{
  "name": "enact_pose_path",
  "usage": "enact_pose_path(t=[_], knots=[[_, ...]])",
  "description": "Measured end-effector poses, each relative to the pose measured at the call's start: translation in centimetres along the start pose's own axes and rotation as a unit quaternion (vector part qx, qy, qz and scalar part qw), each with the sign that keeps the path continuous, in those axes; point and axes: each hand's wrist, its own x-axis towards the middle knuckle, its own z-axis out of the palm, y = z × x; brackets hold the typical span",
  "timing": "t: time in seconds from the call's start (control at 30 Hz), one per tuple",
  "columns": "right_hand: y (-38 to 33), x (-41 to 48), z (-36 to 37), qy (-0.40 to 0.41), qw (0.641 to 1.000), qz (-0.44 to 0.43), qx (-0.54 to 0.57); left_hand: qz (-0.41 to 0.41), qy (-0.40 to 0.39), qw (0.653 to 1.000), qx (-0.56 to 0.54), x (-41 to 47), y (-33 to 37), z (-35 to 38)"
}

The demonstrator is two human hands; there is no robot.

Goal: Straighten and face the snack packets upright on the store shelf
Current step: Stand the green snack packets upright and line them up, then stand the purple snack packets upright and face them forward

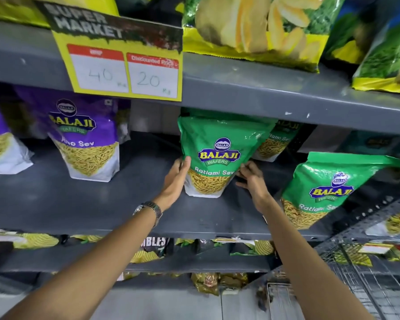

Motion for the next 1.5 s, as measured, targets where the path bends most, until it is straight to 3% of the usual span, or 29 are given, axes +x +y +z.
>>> enact_pose_path(t=[0.53,1.0,1.07,1.13,1.2,1.23,1.4,1.5], knots=[[2.9,-6.7,-1.1,0.021,0.998,-0.045,-0.028,-0.001,-0.027,1.000,-0.008,-6.5,-1.8,0.0],[3.8,-7.8,-1.3,0.033,0.996,-0.082,-0.028,0.006,-0.046,0.999,-0.027,-7.1,-2.2,0.0],[4.1,-8.3,-0.9,0.072,0.992,-0.095,-0.037,0.010,-0.053,0.998,-0.028,-7.2,-2.3,-0.1],[4.9,-9.8,-0.2,0.199,0.968,-0.142,-0.055,0.025,-0.062,0.998,-0.009,-7.5,-2.5,-0.5],[5.8,-12.3,1.4,0.300,0.923,-0.235,-0.058,0.048,-0.038,0.998,0.021,-7.9,-2.7,-1.6],[6.4,-13.6,2.7,0.297,0.913,-0.271,-0.068,0.063,-0.015,0.998,0.016,-7.9,-2.7,-2.5],[8.3,-15.7,10.3,0.065,0.915,-0.367,-0.151,0.127,0.175,0.973,-0.075,-6.6,-4.1,-10.7],[6.0,-13.3,16.1,0.016,0.942,-0.304,-0.139,0.151,0.321,0.929,-0.109,-5.0,-4.4,-17.6]])
